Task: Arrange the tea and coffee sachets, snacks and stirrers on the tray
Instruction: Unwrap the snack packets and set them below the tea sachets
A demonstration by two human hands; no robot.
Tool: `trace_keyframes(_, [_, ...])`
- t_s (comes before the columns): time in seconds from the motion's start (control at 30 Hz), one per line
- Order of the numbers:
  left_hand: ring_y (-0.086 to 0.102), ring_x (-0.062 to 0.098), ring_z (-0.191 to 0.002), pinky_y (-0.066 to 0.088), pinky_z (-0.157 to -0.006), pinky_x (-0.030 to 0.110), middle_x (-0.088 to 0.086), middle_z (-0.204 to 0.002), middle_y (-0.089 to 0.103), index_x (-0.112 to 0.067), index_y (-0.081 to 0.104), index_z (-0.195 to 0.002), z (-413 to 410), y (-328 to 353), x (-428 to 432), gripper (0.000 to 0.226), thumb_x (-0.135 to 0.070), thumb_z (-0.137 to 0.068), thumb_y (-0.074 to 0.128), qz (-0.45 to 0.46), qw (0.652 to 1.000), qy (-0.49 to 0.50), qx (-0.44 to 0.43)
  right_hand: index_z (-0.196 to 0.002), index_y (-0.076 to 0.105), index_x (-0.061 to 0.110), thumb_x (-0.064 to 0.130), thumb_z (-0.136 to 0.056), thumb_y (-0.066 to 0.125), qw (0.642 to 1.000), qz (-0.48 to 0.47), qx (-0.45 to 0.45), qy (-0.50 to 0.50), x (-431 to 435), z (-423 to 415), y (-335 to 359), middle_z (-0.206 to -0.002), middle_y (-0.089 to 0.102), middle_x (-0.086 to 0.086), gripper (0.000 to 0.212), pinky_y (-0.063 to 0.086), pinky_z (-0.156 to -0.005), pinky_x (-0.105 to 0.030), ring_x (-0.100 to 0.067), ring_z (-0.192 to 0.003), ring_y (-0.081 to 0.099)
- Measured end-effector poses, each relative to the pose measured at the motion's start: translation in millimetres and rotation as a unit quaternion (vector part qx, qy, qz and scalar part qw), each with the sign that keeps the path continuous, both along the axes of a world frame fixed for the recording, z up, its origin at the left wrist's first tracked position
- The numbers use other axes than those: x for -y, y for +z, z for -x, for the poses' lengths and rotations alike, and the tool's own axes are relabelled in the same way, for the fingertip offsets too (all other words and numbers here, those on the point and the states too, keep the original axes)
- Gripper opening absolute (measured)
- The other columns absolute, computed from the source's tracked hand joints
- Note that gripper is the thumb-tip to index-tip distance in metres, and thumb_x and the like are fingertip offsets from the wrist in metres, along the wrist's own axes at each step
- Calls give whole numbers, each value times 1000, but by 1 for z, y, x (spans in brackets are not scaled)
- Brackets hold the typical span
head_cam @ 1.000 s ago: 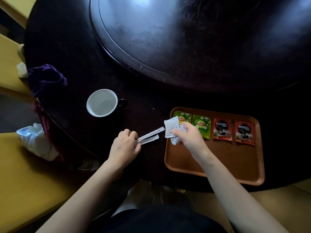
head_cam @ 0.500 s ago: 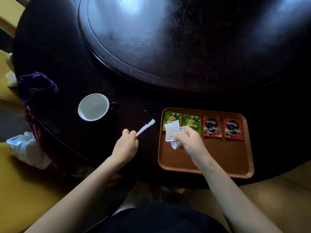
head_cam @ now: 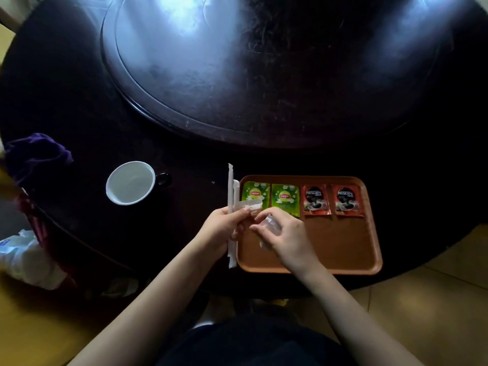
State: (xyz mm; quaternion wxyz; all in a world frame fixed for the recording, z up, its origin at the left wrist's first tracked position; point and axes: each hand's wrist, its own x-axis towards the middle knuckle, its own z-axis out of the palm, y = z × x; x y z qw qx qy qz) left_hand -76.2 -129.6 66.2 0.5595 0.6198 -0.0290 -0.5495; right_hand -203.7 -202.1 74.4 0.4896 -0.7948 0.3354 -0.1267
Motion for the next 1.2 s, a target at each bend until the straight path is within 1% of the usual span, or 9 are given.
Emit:
trace_keyframes(0.07, [41,1,-34,26,-29,11,-3,-46,56,-7,61,-71,-2,2,1,19,-9,-89,54,-3,1000,9,-13,-76,60,10,25,-80,65,981,-169,44,-80,5,6,5,-64,62,2,17,48,-50,-15,0,-52,58])
trace_keyframes(0.13, [41,1,-36,25,-30,11,-3,-50,58,-7,61,-73,-4,3,1,17,-8,-88,54,8,999,9,-38,-65,57,10,27,-83,62,952,-252,61,-161,12,14,2,-53,58,0,25,45,-45,-17,-4,-43,53])
trace_keyframes(0.23, [43,1,-37,26,-30,10,-4,-52,60,-7,60,-72,-4,2,1,16,-9,-87,55,16,999,-9,-50,-71,63,8,27,-84,62,952,-263,23,-154,21,19,-4,-62,61,-6,24,46,-52,-19,-8,-52,54])
trace_keyframes(0.3, [48,2,-40,29,-32,10,-2,-57,63,-7,63,-75,-3,3,1,13,-9,-86,57,16,999,-25,-28,-84,67,8,26,-83,64,952,-284,11,-111,21,16,-7,-72,64,-2,18,47,-58,-11,-8,-66,58])
trace_keyframes(0.47, [60,2,-44,39,-37,10,-4,-53,68,-4,65,-87,5,-1,-1,7,-5,-85,58,7,999,-42,18,-88,64,8,6,-81,65,941,-322,15,-100,18,10,-15,-78,64,1,7,48,-61,-6,-4,-74,59])
trace_keyframes(0.6, [48,1,-39,34,-36,11,-1,-60,63,-7,69,-87,0,-18,-13,8,-7,-83,62,-42,997,-23,59,-87,65,10,9,-80,67,942,-313,-21,-119,17,17,-28,-81,66,-1,8,49,-71,-13,-10,-81,61])
trace_keyframes(0.77, [54,11,-64,40,-51,19,5,-81,64,-13,68,-93,-4,-36,-27,14,-15,-79,67,-131,982,3,138,-95,67,4,12,-81,67,948,-285,-77,-124,12,19,-42,-88,67,-7,16,49,-78,-23,-15,-87,63])
trace_keyframes(1.0, [67,15,-84,56,-79,34,2,-86,71,-15,68,-89,3,-51,-32,16,-19,-74,72,-198,949,-52,240,-88,64,16,27,-81,64,965,-93,-227,-96,3,13,-59,-103,68,-3,13,40,-74,-26,-18,-100,59])
trace_keyframes(1.2, [64,10,-81,54,-74,27,-4,-81,67,-16,66,-86,6,-52,-29,11,-18,-76,71,-193,933,-86,292,-83,59,17,27,-80,64,967,-52,-238,-75,-1,9,-61,-101,69,-8,12,45,-75,-30,-25,-102,60])
